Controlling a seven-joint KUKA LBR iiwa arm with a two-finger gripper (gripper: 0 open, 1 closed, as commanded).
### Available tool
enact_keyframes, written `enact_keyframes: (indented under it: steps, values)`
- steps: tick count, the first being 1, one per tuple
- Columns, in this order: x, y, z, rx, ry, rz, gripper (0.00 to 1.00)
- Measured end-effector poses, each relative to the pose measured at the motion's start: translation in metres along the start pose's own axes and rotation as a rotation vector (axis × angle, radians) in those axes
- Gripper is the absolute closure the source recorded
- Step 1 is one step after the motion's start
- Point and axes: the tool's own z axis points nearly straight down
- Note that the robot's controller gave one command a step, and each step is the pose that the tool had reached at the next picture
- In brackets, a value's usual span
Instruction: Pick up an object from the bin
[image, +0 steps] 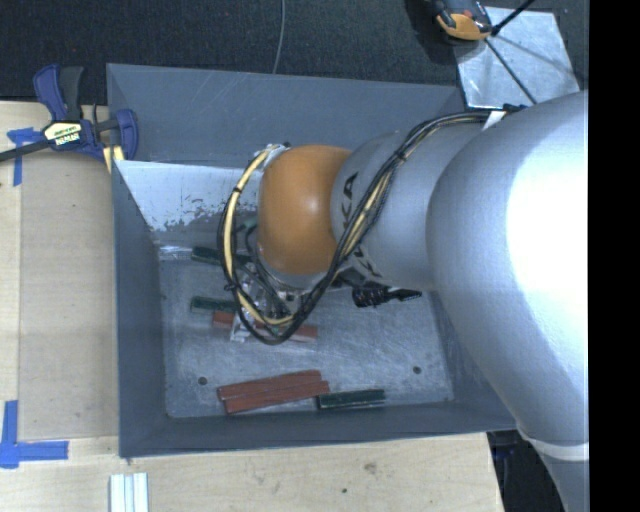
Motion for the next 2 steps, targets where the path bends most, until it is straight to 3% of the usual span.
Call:
enact_keyframes:
  steps: [2]
  values:
    - [-0.003,0.001,-0.024,-0.002,-0.005,0.0,1.0]
